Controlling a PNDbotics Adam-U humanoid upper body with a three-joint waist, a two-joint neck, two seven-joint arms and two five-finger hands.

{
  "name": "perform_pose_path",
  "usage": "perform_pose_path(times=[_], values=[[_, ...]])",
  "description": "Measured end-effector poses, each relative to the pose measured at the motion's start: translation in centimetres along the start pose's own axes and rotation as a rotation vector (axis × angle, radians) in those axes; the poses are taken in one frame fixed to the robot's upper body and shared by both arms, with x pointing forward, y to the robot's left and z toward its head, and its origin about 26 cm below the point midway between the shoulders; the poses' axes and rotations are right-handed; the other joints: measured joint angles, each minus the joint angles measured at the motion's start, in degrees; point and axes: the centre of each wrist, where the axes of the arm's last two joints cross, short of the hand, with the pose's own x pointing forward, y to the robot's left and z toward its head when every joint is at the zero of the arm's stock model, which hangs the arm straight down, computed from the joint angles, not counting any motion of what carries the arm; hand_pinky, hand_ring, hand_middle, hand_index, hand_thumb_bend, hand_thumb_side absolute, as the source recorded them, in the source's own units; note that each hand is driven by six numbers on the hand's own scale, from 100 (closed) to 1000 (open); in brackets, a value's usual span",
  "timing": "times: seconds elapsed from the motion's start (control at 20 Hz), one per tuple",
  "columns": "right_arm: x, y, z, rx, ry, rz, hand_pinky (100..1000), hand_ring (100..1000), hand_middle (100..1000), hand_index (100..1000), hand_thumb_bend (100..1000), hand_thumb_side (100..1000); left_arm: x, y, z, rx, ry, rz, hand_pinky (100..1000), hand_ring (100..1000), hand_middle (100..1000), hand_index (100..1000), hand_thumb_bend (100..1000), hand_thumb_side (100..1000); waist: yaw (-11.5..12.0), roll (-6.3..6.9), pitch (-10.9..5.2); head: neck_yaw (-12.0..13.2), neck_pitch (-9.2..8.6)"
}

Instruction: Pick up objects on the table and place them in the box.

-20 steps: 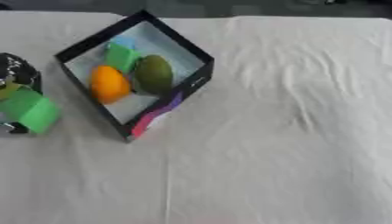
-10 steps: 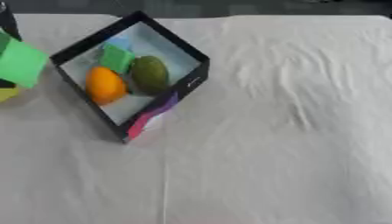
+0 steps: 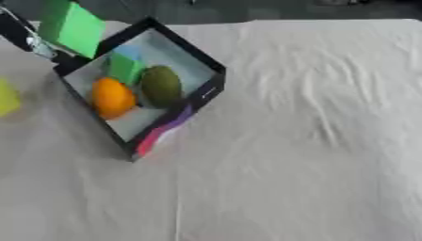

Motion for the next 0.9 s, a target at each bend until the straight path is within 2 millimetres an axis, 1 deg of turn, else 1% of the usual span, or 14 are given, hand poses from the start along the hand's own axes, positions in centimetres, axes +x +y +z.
perform_pose_path(times=[0.1,0.15,0.2,0.3,0.35,0.4,0.45,0.5,0.55,0.6,0.65,0.9], values=[[0.3,0.5,-0.5,0.026,-0.009,-0.003,1000,701,679,883,100,670,-0.1,-0.9,-0.5,-0.040,-0.007,-0.041,706,643,639,680,783,414,-0.7,0.22,0.36,0.7,-0.37],[0.4,0.6,-0.7,0.035,-0.012,-0.003,1000,701,679,883,100,671,-0.1,-1.4,-0.7,-0.063,-0.010,-0.058,736,689,667,711,755,415,-0.9,0.26,0.58,0.8,-0.49],[0.4,0.7,-0.7,0.043,-0.012,-0.003,1000,701,678,883,100,675,-0.1,-1.9,-0.9,-0.086,-0.012,-0.071,818,785,744,803,662,393,-1.1,0.29,0.65,0.9,-0.50],[0.4,0.9,-0.8,0.052,-0.011,-0.003,1000,700,678,883,100,674,-0.1,-2.8,-1.2,-0.125,-0.016,-0.095,924,891,841,876,511,329,-1.1,0.29,0.65,1.0,-0.50],[0.3,0.9,-0.8,0.053,-0.011,-0.003,1000,700,678,883,100,674,0.0,-3.1,-1.3,-0.136,-0.019,-0.103,951,913,861,898,421,282,-1.1,0.29,0.65,0.9,-0.50],[0.3,0.9,-0.8,0.053,-0.011,-0.003,1000,699,677,883,100,673,0.0,-3.3,-1.3,-0.142,-0.021,-0.110,977,930,873,912,227,510,-1.1,0.29,0.65,0.9,-0.50],[0.3,0.9,-0.7,0.054,-0.010,-0.002,1000,699,677,883,100,673,0.0,-3.5,-1.3,-0.140,-0.022,-0.112,994,942,885,926,140,703,-1.1,0.29,0.65,0.9,-0.50],[0.2,0.8,-0.7,0.053,-0.008,0.000,1000,698,677,883,100,674,-0.1,-3.6,-1.3,-0.133,-0.022,-0.110,1000,950,891,934,118,883,-1.0,0.29,0.65,0.8,-0.50],[0.1,0.8,-0.6,0.053,-0.007,0.002,1000,698,677,883,100,675,-0.1,-3.7,-1.2,-0.124,-0.023,-0.107,1000,953,894,937,111,981,-0.9,0.29,0.65,0.7,-0.50],[0.1,0.8,-0.5,0.052,-0.004,0.003,1000,697,676,883,100,678,-0.2,-3.8,-1.2,-0.114,-0.023,-0.103,1000,967,899,938,100,1000,-0.8,0.29,0.65,0.6,-0.50],[0.0,0.7,-0.5,0.050,-0.001,0.005,1000,697,675,883,100,678,-0.2,-3.9,-1.1,-0.101,-0.022,-0.096,1000,973,902,939,100,1000,-0.7,0.29,0.65,0.5,-0.50],[-0.2,0.6,-0.2,0.046,0.002,0.007,1000,695,674,883,100,666,-0.3,-3.8,-1.0,-0.016,-0.025,-0.041,1000,963,889,936,100,1000,-0.4,0.29,0.64,0.1,-0.45]])
